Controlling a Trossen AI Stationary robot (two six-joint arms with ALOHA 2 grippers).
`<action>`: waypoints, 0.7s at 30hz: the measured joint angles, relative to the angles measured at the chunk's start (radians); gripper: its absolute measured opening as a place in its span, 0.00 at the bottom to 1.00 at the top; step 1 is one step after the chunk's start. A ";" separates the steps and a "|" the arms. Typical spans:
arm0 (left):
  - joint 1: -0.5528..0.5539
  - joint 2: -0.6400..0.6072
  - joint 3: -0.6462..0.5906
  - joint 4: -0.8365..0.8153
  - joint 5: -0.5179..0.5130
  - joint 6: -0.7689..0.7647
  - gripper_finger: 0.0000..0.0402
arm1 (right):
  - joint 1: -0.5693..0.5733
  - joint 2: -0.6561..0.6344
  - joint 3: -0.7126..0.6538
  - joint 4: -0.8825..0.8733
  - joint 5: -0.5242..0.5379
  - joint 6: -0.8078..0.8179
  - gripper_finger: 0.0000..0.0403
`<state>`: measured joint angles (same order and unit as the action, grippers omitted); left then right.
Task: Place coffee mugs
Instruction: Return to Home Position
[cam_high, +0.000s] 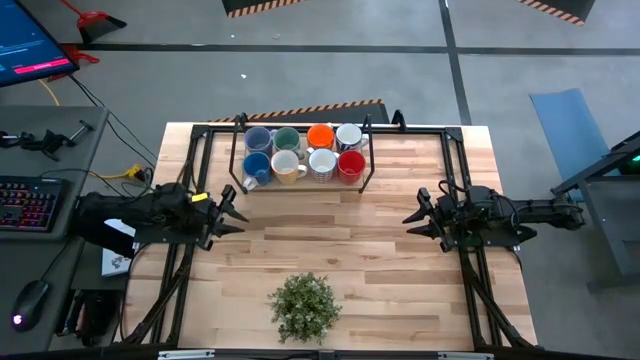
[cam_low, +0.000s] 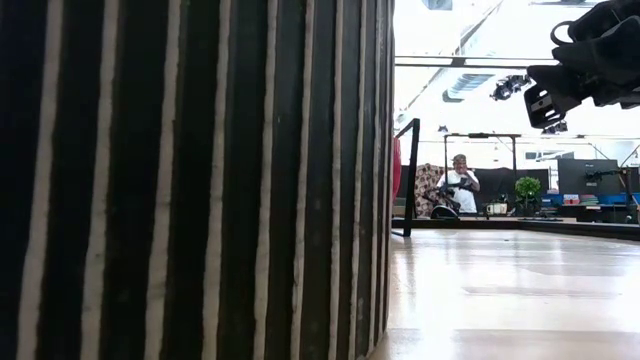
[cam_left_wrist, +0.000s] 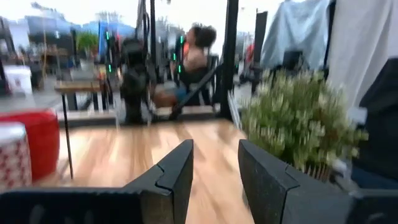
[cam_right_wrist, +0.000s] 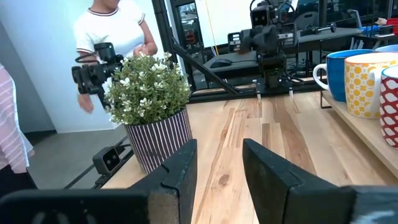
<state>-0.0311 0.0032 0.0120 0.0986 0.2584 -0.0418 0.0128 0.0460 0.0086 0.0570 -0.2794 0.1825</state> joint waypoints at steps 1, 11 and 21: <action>0.000 0.001 0.000 -0.025 0.000 0.000 0.29 | 0.000 0.000 0.000 0.000 0.000 0.000 0.28; 0.000 0.010 0.000 -0.048 0.000 -0.059 0.29 | 0.000 0.000 0.000 0.000 0.000 0.000 0.28; 0.000 0.010 0.000 -0.047 0.000 -0.060 0.29 | 0.000 0.000 0.000 0.000 0.000 0.000 0.28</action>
<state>-0.0311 0.0128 0.0120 0.0517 0.2581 -0.1013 0.0128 0.0460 0.0086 0.0570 -0.2794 0.1825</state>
